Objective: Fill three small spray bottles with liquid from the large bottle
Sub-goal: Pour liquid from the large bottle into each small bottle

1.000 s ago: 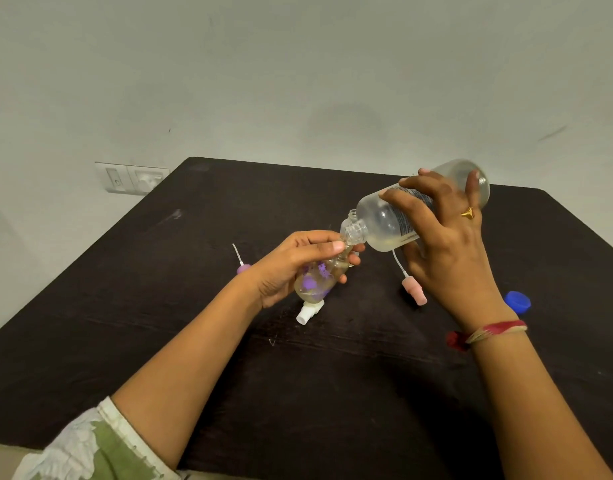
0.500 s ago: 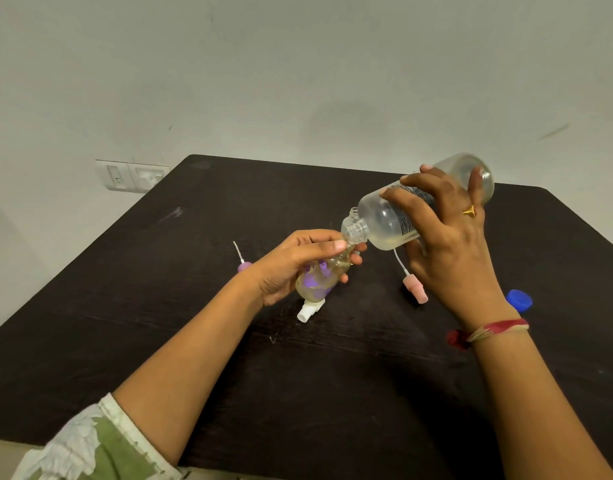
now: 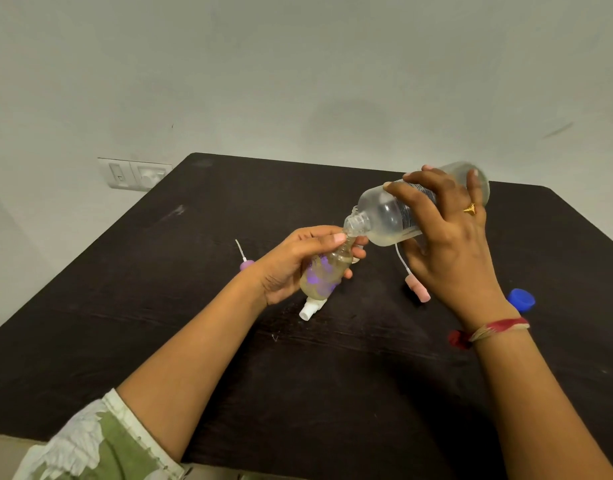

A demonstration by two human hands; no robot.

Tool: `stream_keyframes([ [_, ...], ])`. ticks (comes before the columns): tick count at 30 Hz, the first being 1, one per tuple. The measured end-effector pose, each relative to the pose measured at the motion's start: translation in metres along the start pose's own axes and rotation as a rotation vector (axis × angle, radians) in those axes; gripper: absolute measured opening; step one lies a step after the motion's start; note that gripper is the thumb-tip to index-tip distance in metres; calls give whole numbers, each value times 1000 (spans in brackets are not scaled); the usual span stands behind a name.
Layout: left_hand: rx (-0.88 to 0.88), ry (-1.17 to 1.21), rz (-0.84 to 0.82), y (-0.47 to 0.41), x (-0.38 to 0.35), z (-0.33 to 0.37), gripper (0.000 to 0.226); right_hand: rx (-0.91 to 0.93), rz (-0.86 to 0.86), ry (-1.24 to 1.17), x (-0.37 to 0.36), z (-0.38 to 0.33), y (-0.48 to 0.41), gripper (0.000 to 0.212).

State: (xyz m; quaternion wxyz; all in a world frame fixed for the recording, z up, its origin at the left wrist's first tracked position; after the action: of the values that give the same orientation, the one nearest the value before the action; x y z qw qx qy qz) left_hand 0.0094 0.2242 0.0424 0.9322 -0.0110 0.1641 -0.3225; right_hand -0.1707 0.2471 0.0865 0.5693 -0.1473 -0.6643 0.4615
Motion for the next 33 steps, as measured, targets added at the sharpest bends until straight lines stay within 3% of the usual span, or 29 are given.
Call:
stream_keyframes([
  [4, 4, 59, 1, -2, 2, 0, 49, -93, -20, -100, -2, 4, 3, 71],
  [11, -39, 258, 37, -4, 7, 2, 53, -511, 170, -648, 7, 14, 4, 74],
  [15, -59, 249, 99, -3, 14, 3, 56, -767, 260, -1012, 6, 17, 5, 64],
  [19, -68, 269, 108, -2, 14, 3, 56, -873, 343, -1252, 3, 20, 7, 52],
  [25, -67, 262, 103, -2, 12, 4, 56, -949, 376, -1323, 4, 24, 7, 57],
  [29, -62, 251, 108, -2, 11, 6, 55, -906, 354, -1285, 7, 22, 5, 55],
  [33, -51, 214, 168, 2, 10, 7, 27, -813, 307, -1139, 7, 17, 5, 57],
])
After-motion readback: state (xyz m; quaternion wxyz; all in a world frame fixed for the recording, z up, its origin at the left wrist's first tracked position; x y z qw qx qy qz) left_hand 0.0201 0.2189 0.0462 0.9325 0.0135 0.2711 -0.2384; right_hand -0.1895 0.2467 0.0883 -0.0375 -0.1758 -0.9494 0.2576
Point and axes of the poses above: each hand's wrist, its own y-axis away from the middle knuckle, its own x-axis out of the back of the hand, z = x × y, the point moved 3 cm from there along -y, towards the middle knuckle, and after that the axes turned 1 degree about -x, right-handed, at the moved point
